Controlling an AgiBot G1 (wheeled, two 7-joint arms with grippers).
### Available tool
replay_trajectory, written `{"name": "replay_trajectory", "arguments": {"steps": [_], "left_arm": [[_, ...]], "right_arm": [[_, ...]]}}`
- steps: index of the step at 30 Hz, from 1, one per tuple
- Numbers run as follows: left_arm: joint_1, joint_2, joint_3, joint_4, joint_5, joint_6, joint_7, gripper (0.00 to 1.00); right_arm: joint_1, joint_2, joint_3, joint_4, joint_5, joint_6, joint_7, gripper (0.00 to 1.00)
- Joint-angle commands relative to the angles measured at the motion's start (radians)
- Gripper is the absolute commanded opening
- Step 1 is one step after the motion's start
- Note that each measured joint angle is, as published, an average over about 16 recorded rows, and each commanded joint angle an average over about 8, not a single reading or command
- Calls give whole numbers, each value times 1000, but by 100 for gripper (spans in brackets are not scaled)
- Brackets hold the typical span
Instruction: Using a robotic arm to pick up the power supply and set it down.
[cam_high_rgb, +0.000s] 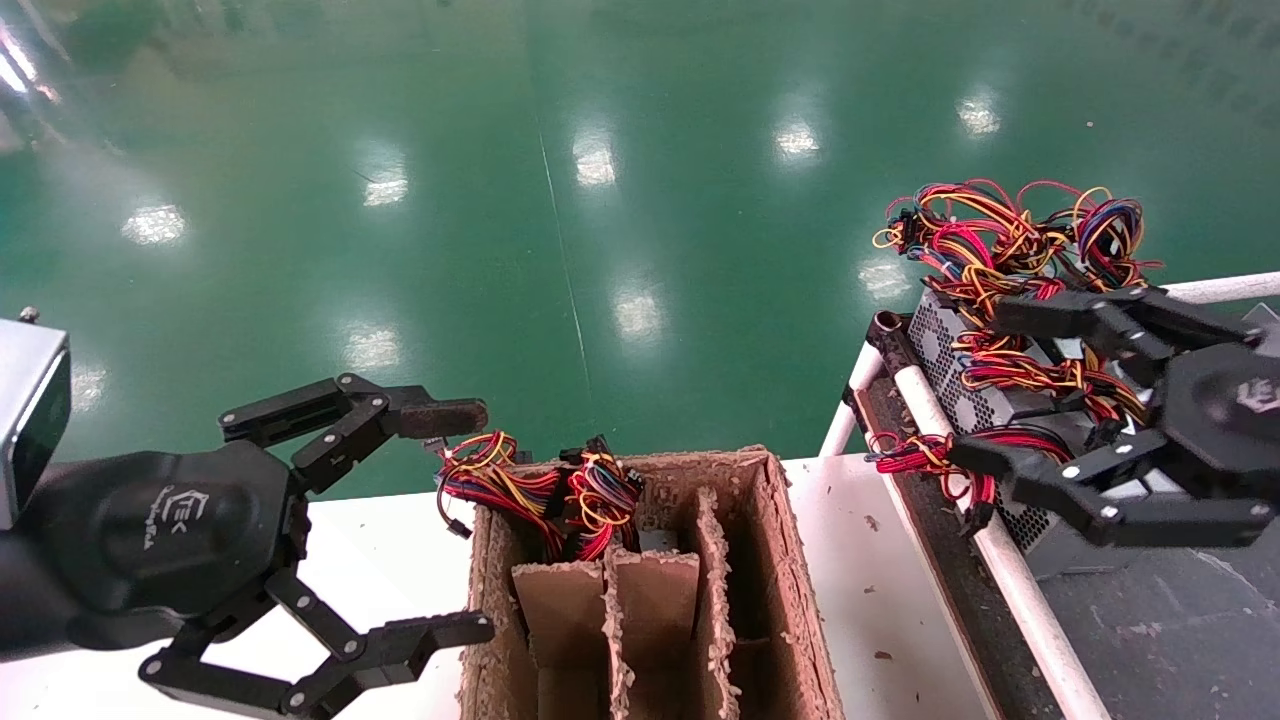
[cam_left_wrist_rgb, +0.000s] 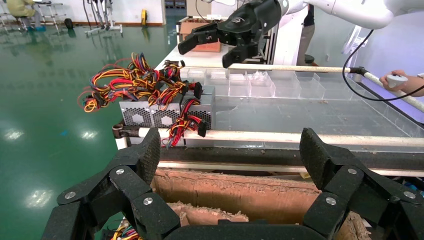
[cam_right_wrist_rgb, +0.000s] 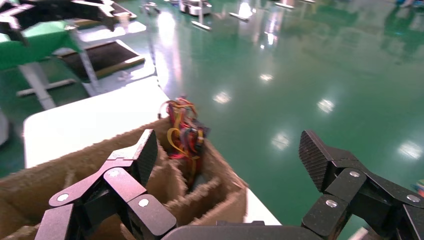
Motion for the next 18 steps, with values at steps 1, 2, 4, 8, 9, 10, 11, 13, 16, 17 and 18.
{"name": "replay_trajectory", "arguments": {"steps": [1,2,4,8,9,10,11,13,16,17,18], "left_arm": [[0,0,0,0,0,0,0,100],[0,0,0,0,0,0,0,100],[0,0,0,0,0,0,0,100],[0,0,0,0,0,0,0,100],[0,0,0,0,0,0,0,100],[0,0,0,0,0,0,0,100],[0,0,0,0,0,0,0,100],[0,0,0,0,0,0,0,100],[0,0,0,0,0,0,0,100],[0,0,0,0,0,0,0,100],[0,0,0,0,0,0,0,100]], "right_arm": [[-8,-11,3,16,3,-4,2,100],[-12,-17,5,24,4,-6,3,100],[-20,-28,8,40,7,-9,5,100],[-35,-51,15,72,13,-17,10,100],[-39,-56,16,80,15,-19,11,100],[-43,-62,18,88,16,-21,12,100],[-47,-67,20,96,17,-22,13,100],[-55,-79,23,111,20,-26,15,100],[-65,-93,27,131,24,-31,18,100],[-67,-95,28,135,25,-32,18,100],[-69,-98,29,140,25,-33,19,100]]}}
